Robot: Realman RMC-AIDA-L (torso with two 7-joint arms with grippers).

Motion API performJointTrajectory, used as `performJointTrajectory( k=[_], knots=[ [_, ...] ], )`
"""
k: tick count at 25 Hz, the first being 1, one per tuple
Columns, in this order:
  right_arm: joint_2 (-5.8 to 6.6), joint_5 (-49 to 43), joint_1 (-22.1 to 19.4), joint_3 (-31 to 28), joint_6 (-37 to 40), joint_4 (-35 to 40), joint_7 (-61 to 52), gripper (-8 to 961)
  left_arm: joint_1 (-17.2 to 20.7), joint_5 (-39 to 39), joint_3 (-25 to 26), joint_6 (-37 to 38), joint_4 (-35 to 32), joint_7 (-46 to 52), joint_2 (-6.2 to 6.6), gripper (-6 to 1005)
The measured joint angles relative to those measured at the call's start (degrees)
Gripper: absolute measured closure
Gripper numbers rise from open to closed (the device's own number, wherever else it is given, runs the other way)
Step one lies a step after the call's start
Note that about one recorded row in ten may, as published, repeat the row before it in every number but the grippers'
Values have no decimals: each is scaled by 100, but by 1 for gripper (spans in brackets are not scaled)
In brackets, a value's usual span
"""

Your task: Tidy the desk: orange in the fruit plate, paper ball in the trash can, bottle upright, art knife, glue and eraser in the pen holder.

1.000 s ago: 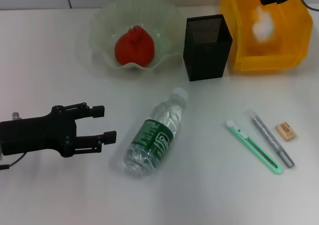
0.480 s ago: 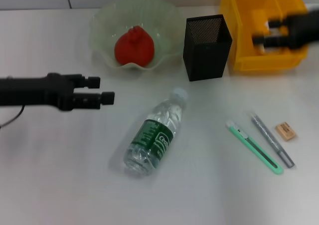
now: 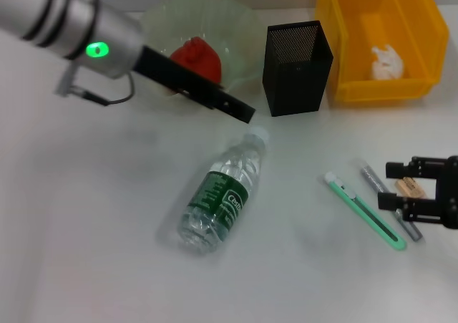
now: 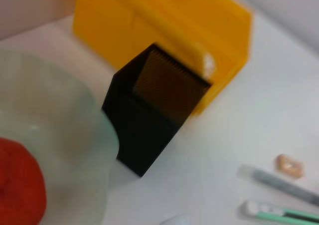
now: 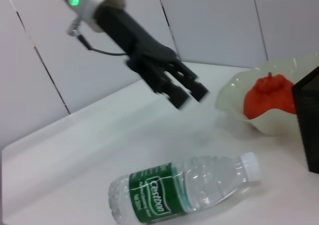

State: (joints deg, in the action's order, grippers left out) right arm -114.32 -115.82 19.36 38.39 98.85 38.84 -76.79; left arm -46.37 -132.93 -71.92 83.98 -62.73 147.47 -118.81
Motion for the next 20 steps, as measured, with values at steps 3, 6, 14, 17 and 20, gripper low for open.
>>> performJointTrajectory(
  k=[3,6,14,17,20],
  knots=[
    [5,3,-8,-73,-6,-154,184,303,-241,-183,-367,-325,263,340,-14,184],
    [-23,15,-17,-114,-11,-207,320,303,-504,-282,-650,-796,798,535,-27,185],
    [-86,26,57,-121,-153,-253,447,303,-608,-238,-941,-1751,1490,673,-35,185],
    [-93,27,100,-128,-188,-271,474,303,-543,-4,-1095,-1994,1582,696,-36,185],
    [-93,29,146,-130,-212,-297,477,303,-507,242,-1309,-2124,1649,696,-37,185]
  ],
)
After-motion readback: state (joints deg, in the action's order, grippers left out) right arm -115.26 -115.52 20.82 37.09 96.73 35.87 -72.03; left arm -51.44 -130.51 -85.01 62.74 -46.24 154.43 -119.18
